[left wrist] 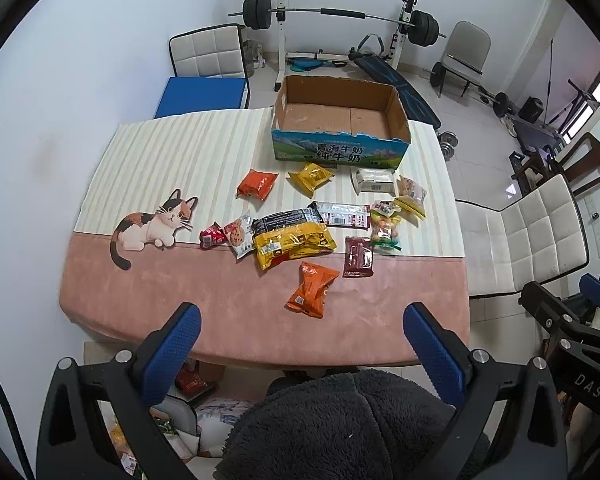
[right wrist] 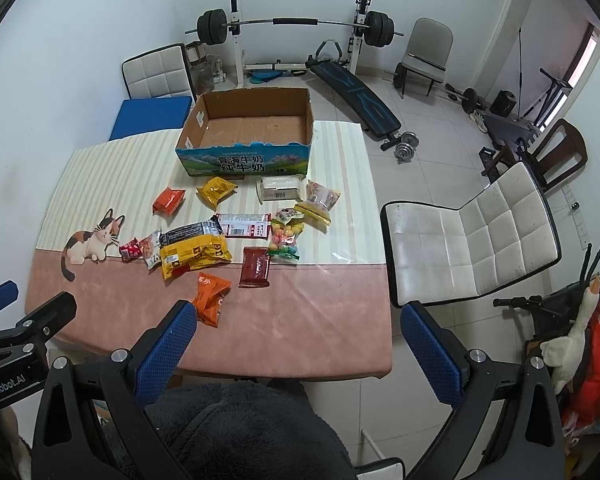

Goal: Organize snacks

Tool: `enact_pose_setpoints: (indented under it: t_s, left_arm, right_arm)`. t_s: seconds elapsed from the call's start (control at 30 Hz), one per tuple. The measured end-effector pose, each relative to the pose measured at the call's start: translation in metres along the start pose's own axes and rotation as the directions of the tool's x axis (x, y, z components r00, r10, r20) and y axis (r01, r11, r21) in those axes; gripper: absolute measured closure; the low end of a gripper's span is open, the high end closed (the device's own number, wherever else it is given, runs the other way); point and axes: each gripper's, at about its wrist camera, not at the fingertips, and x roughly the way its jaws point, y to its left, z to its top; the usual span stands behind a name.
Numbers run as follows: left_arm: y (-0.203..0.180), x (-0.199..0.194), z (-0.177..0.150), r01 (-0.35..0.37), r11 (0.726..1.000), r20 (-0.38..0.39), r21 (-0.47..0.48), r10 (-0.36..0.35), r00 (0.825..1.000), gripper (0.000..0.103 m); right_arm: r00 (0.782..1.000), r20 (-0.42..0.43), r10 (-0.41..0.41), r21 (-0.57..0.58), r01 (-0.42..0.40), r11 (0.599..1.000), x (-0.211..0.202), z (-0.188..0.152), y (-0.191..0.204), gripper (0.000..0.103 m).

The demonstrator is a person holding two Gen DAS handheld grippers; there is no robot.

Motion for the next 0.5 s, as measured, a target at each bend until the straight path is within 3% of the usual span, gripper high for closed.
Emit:
enact_pose_setpoints:
  t_s: [0.5]
  left_arm:
    - [0.0014, -0.001, 0.0021, 0.004, 1.0, 0.001, -0.003, -0.004, 1.0, 0.0]
  right_arm:
    - [1.0, 0.007, -0.006, -0.005, 0.006, 1.0, -0.0033, 0.0064, 0.0035, 0.0]
